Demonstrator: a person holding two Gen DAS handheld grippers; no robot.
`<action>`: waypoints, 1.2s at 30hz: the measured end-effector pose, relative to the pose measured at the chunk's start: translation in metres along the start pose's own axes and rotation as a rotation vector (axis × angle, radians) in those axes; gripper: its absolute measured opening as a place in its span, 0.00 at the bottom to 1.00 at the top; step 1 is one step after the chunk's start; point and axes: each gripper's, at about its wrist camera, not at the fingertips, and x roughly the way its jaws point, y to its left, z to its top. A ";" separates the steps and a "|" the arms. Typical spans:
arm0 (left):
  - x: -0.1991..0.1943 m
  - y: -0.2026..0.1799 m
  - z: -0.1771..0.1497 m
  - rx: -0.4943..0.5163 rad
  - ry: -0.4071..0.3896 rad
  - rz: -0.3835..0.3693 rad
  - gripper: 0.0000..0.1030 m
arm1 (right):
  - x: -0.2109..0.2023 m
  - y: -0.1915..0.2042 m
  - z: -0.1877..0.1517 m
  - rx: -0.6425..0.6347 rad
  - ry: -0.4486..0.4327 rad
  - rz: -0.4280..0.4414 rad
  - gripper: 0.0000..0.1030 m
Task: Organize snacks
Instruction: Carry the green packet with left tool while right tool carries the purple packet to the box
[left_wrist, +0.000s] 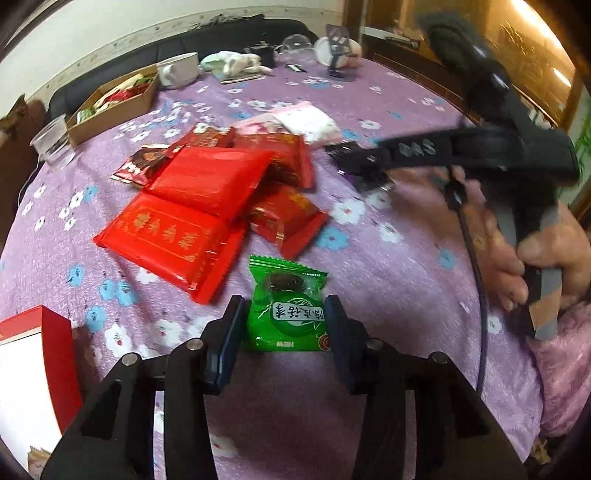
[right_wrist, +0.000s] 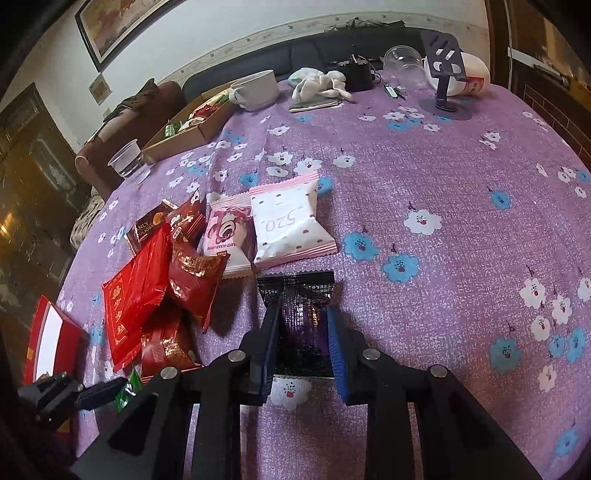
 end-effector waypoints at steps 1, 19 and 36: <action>-0.001 -0.006 -0.002 0.012 0.001 -0.015 0.40 | 0.000 -0.001 0.000 0.002 0.000 0.002 0.26; -0.044 0.003 -0.020 -0.111 -0.131 0.022 0.40 | -0.020 -0.002 0.002 0.034 -0.066 0.114 0.24; -0.114 0.049 -0.071 -0.246 -0.235 0.160 0.40 | -0.051 0.019 -0.001 -0.030 -0.243 0.224 0.24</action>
